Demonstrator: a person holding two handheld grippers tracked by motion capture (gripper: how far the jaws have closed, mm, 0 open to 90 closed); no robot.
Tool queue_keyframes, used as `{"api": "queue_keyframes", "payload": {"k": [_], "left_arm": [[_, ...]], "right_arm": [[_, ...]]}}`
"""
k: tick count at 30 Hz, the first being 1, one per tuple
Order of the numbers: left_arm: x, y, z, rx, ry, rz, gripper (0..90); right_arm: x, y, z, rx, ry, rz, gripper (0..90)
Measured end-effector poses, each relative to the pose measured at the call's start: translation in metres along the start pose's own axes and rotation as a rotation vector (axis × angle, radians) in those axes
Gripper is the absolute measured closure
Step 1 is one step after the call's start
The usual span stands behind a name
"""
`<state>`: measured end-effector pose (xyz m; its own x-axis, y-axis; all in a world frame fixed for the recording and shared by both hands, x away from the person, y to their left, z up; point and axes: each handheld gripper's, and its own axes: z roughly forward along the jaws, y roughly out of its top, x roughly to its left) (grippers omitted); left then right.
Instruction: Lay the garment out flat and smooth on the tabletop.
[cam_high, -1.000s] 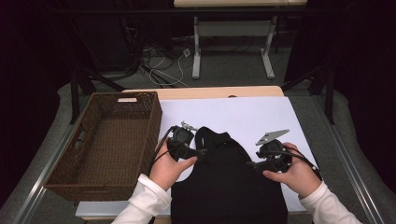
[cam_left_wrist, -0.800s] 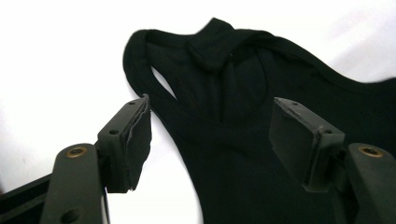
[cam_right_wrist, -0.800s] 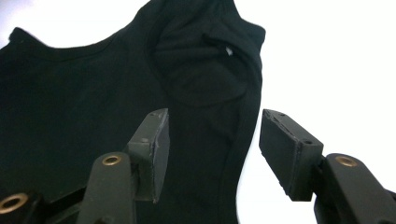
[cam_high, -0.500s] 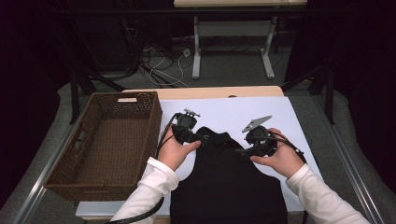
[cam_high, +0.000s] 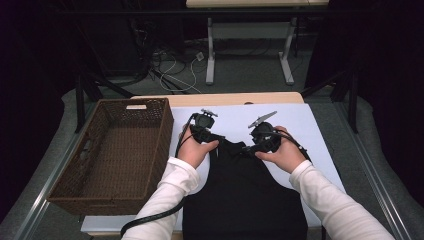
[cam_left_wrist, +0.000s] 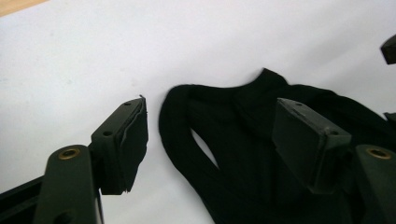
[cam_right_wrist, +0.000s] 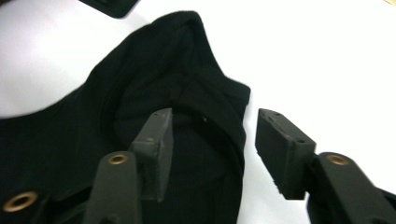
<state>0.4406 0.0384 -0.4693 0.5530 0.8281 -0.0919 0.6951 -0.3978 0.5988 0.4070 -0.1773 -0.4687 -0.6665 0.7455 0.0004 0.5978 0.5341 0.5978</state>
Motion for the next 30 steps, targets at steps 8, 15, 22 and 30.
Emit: {"api": "queue_keyframes", "payload": {"k": [8, 15, 22, 30], "left_arm": [[0.011, -0.002, 0.024, 0.028, 0.013, -0.032, 31.8], [0.017, -0.004, 0.030, 0.040, 0.019, -0.044, 31.8], [0.019, -0.003, 0.029, 0.038, 0.021, -0.043, 31.8], [0.022, -0.001, 0.024, 0.025, 0.021, -0.051, 31.9]], "right_arm": [[0.003, 0.002, 0.032, 0.034, -0.027, -0.024, 51.7], [0.014, 0.004, 0.062, 0.061, 0.000, -0.067, 50.6], [0.027, 0.007, 0.082, 0.086, -0.055, -0.110, 60.3], [0.003, 0.014, 0.056, 0.049, -0.074, -0.052, 87.3]]}}
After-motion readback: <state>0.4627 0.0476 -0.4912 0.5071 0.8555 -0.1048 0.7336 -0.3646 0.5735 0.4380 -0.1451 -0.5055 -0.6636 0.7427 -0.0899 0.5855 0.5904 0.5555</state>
